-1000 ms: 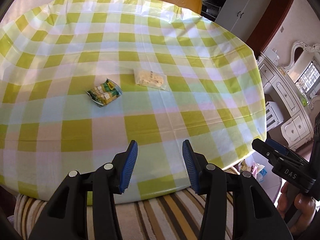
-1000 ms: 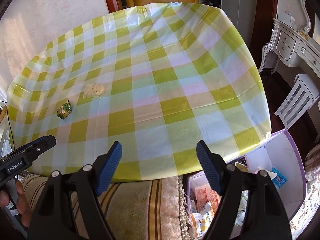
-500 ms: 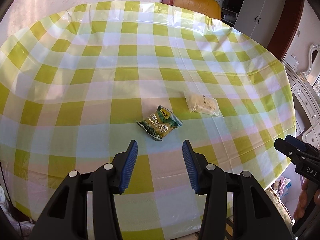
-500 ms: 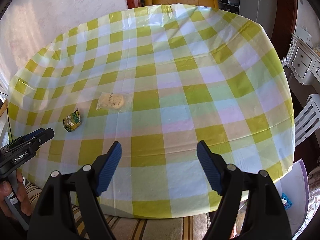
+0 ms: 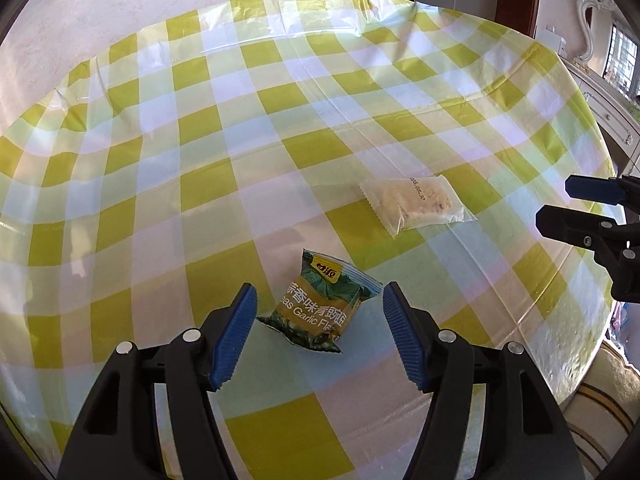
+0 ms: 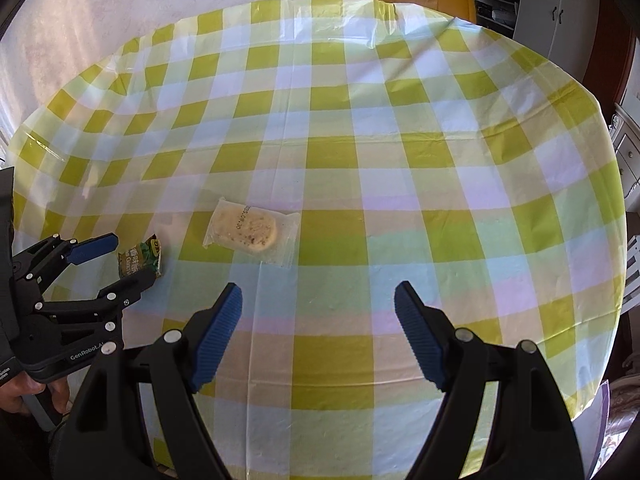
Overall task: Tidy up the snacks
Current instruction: 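Move both open tools back over the table toward the last snacks, then grasp the green garlic-flavour snack bag with the left tool, then grasp the clear bag with a round biscuit with the right tool, then carry the green bag with left tool while right tool carries biscuit bag to box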
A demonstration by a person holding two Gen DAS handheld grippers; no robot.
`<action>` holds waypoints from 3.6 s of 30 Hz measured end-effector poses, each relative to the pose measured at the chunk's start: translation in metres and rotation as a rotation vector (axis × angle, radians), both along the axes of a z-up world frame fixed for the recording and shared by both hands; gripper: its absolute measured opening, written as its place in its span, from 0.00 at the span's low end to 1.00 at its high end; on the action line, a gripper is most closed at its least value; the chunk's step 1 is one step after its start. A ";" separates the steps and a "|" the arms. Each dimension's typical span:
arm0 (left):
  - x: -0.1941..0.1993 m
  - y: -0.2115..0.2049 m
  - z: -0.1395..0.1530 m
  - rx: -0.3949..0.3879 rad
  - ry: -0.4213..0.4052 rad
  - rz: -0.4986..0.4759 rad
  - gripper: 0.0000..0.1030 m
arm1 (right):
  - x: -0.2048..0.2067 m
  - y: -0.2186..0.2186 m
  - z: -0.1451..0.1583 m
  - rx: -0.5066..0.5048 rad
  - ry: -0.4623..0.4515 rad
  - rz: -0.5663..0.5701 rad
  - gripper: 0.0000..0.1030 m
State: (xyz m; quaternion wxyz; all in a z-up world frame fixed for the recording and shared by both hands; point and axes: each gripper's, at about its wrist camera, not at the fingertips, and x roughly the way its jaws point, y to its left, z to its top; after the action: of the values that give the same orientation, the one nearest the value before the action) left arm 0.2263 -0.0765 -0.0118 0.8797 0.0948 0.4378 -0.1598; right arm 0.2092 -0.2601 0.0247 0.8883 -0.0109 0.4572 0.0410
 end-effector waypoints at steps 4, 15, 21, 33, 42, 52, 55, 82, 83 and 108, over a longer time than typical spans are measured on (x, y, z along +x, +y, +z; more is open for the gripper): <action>0.004 -0.001 -0.007 0.002 0.003 -0.017 0.61 | 0.016 0.013 -0.010 -0.045 0.015 0.064 0.77; 0.006 0.008 -0.013 -0.039 -0.004 0.020 0.39 | 0.058 0.041 -0.036 -0.123 0.051 0.253 0.77; 0.005 0.021 -0.014 -0.069 -0.006 0.084 0.38 | 0.082 0.052 -0.045 -0.118 0.078 0.324 0.77; 0.005 0.029 -0.014 -0.093 -0.006 0.133 0.36 | 0.097 0.050 -0.049 -0.032 0.090 0.270 0.56; 0.001 0.031 -0.014 -0.091 0.028 0.171 0.33 | 0.074 0.043 -0.048 -0.013 0.067 0.162 0.35; -0.016 0.024 -0.015 -0.029 0.099 0.208 0.32 | 0.021 0.040 -0.049 -0.034 0.069 0.067 0.34; -0.021 0.022 -0.014 -0.020 0.107 0.213 0.31 | 0.007 0.040 -0.049 -0.043 0.072 0.058 0.34; -0.099 -0.010 0.029 -0.144 0.066 0.200 0.30 | -0.076 -0.003 -0.025 -0.033 0.034 -0.006 0.34; -0.101 -0.015 0.030 -0.153 0.068 0.191 0.30 | -0.080 -0.007 -0.023 -0.032 0.032 -0.012 0.34; -0.154 -0.207 0.021 -0.255 0.270 -0.247 0.30 | -0.198 -0.178 -0.026 -0.065 0.062 -0.365 0.34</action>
State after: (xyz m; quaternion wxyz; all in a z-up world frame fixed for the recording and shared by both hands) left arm 0.0723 -0.2831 0.0093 0.7916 0.0136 0.5130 -0.3317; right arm 0.0112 -0.4385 -0.0012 0.8657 0.0449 0.4799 -0.1351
